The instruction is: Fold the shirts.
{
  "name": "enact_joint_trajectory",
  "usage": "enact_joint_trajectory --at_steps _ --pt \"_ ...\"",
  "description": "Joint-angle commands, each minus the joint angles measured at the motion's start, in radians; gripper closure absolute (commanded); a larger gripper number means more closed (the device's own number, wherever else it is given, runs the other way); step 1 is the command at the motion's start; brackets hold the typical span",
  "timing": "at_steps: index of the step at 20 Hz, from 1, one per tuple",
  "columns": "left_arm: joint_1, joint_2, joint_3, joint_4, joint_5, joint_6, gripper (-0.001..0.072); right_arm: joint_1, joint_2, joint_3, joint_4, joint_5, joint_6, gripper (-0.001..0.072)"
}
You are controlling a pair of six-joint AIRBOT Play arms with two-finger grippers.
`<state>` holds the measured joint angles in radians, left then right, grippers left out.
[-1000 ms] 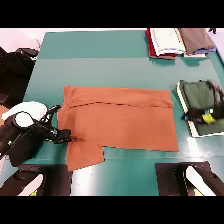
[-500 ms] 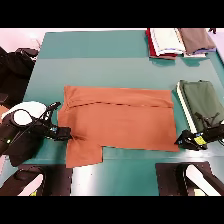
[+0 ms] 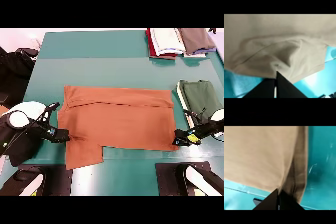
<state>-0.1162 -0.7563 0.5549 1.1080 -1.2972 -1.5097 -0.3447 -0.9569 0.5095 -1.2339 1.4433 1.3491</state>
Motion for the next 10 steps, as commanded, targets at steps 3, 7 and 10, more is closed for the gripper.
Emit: enact_joint_trajectory --at_steps 3,7,10 --pt "0.000 0.127 0.048 0.045 -0.106 -0.061 0.0688 0.022 0.150 0.062 0.000 0.044 -0.007 0.0693" --pt "0.000 0.112 0.150 0.108 0.035 -0.060 0.0687 0.025 0.108 0.226 0.003 0.035 -0.007 0.0694" --pt "0.000 -0.001 0.255 0.152 0.124 -0.030 0.0687 0.072 -0.027 0.369 0.002 -0.007 -0.007 0.0694"
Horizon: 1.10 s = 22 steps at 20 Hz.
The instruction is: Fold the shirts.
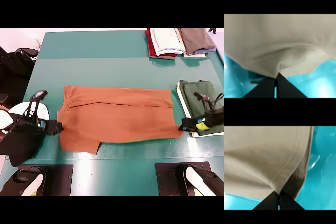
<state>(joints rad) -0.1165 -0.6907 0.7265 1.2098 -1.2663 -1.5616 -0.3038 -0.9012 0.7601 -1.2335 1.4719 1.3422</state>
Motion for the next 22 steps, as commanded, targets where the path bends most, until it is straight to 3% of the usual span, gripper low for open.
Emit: enact_joint_trajectory --at_steps 1,8,12,13,14,15,16,17,20,21,22 --pt "0.000 -0.131 0.132 0.057 0.124 0.039 0.0687 0.058 -0.134 0.166 0.002 -0.056 0.000 0.0694" --pt "0.001 -0.620 0.563 0.132 0.278 0.044 0.0687 0.146 -0.518 0.559 0.004 -0.124 0.048 0.0694" --pt "0.001 -0.784 0.687 0.134 0.322 0.043 0.0686 0.146 -0.668 0.721 0.013 -0.130 0.057 0.0693" --pt "0.001 -0.801 0.692 0.134 0.335 0.043 0.0685 0.146 -0.694 0.751 0.017 -0.138 0.056 0.0658" --pt "0.001 -0.806 0.692 0.134 0.347 0.043 0.0682 0.144 -0.716 0.779 0.039 -0.145 0.056 0.0389" --pt "0.001 -0.806 0.695 0.134 0.356 0.043 0.0490 0.132 -0.733 0.803 0.072 -0.145 0.056 0.0225" --pt "0.001 -0.806 0.706 0.134 0.350 0.032 0.0229 0.114 -0.744 0.822 0.118 -0.140 0.052 0.0222" --pt "0.001 -0.806 0.724 0.135 0.328 0.021 0.0158 0.097 -0.743 0.824 0.155 -0.135 0.035 0.0222" --pt "0.001 -0.797 0.760 0.134 0.227 0.025 0.0161 0.031 -0.697 0.726 0.193 -0.106 -0.014 0.0222" --pt "0.001 -0.796 0.759 0.134 0.202 0.026 0.0309 0.008 -0.679 0.674 0.194 -0.103 -0.027 0.0216" --pt "0.001 -0.796 0.758 0.134 0.183 0.026 0.0557 -0.018 -0.663 0.617 0.195 -0.106 -0.037 0.0181"
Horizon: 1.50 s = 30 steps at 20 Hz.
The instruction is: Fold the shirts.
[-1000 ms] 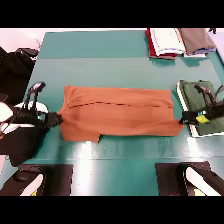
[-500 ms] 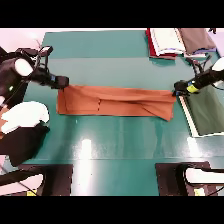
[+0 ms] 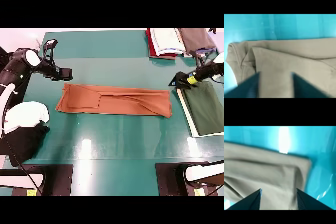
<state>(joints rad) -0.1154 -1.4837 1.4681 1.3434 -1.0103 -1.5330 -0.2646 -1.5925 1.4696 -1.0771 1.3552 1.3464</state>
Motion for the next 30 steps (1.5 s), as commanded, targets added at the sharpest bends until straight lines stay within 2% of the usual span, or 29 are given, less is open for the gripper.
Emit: enact_joint_trajectory --at_steps 1,4,7,10,11,12,14,15,18,22,26,30 --pt "0.000 -0.003 0.016 -0.004 -0.079 -0.003 0.0682 -0.082 0.039 -0.144 0.039 0.010 -0.052 0.0181" --pt "-0.002 -0.006 0.015 -0.087 -0.079 -0.003 0.0686 -0.136 0.042 -0.283 0.043 -0.001 -0.083 0.0180" --pt "-0.002 -0.012 -0.011 -0.198 -0.040 -0.003 0.0686 -0.127 0.042 -0.395 0.160 -0.088 -0.150 0.0181" --pt "-0.009 -0.012 -0.069 -0.237 -0.004 -0.003 0.0686 -0.071 0.002 -0.417 0.249 -0.131 -0.179 0.0183" --pt "-0.019 -0.012 -0.083 -0.232 0.002 -0.002 0.0686 -0.043 -0.021 -0.400 0.247 -0.129 -0.179 0.0216" --pt "-0.037 -0.012 -0.093 -0.233 0.007 0.006 0.0686 -0.018 -0.039 -0.379 0.248 -0.131 -0.179 0.0305" --pt "-0.092 -0.022 -0.093 -0.233 0.051 0.008 0.0687 0.019 -0.037 -0.342 0.247 -0.158 -0.179 0.0596" --pt "-0.124 -0.029 -0.093 -0.233 0.083 0.007 0.0687 0.033 -0.020 -0.319 0.246 -0.167 -0.178 0.0693" --pt "-0.244 -0.083 -0.077 -0.233 0.158 0.008 0.0687 0.048 0.061 -0.223 0.247 -0.123 -0.177 0.0694" --pt "-0.366 -0.225 0.021 -0.238 0.195 0.007 0.0688 0.106 0.165 -0.044 0.248 -0.018 -0.103 0.0694" --pt "-0.425 -0.377 0.155 -0.240 0.182 0.004 0.0687 0.213 0.188 0.123 0.248 0.037 -0.023 0.0694" --pt "-0.428 -0.436 0.190 -0.246 0.181 -0.005 0.0687 0.329 0.174 0.269 0.248 0.036 0.036 0.0694"
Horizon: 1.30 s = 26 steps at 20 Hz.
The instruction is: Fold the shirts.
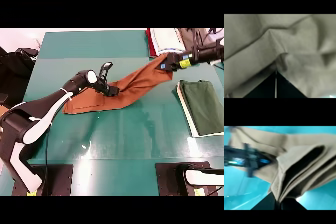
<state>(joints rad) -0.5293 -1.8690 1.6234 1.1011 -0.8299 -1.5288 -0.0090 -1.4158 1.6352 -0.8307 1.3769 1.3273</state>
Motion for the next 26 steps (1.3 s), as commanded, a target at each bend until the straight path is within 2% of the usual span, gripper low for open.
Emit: enact_joint_trajectory --at_steps 1,6,11,13,15,16,17,18,19,21,23,26 --pt "-0.014 -0.052 0.035 -0.003 0.003 -0.011 0.0687 0.102 -0.017 0.144 0.001 0.015 0.069 0.0694" --pt "0.024 -0.029 0.106 0.007 -0.069 -0.008 0.0687 0.221 -0.109 0.291 0.000 0.016 0.098 0.0693" --pt "0.217 0.153 0.156 0.109 -0.166 -0.006 0.0686 0.331 -0.196 0.343 0.005 0.001 0.105 0.0693" --pt "0.312 0.254 0.169 0.176 -0.188 -0.002 0.0686 0.407 -0.248 0.354 0.055 -0.052 0.092 0.0693" --pt "0.400 0.364 0.169 0.203 -0.187 0.018 0.0686 0.504 -0.318 0.354 0.161 -0.186 0.031 0.0690" --pt "0.434 0.408 0.169 0.204 -0.184 0.019 0.0687 0.558 -0.363 0.354 0.235 -0.274 -0.026 0.0661" --pt "0.466 0.448 0.169 0.204 -0.184 0.018 0.0686 0.609 -0.407 0.355 0.303 -0.365 -0.092 0.0506" --pt "0.489 0.478 0.169 0.204 -0.185 0.019 0.0686 0.657 -0.454 0.355 0.371 -0.455 -0.151 0.0381" --pt "0.509 0.502 0.169 0.204 -0.188 0.018 0.0686 0.687 -0.491 0.366 0.394 -0.500 -0.183 0.0375" --pt "0.524 0.529 0.169 0.207 -0.211 0.019 0.0686 0.692 -0.534 0.413 0.369 -0.482 -0.184 0.0376" --pt "0.524 0.531 0.167 0.204 -0.249 0.019 0.0686 0.640 -0.499 0.386 0.309 -0.400 -0.173 0.0399" --pt "0.498 0.526 0.158 0.200 -0.261 0.019 0.0687 0.509 -0.378 0.221 0.085 -0.325 -0.097 0.0405"
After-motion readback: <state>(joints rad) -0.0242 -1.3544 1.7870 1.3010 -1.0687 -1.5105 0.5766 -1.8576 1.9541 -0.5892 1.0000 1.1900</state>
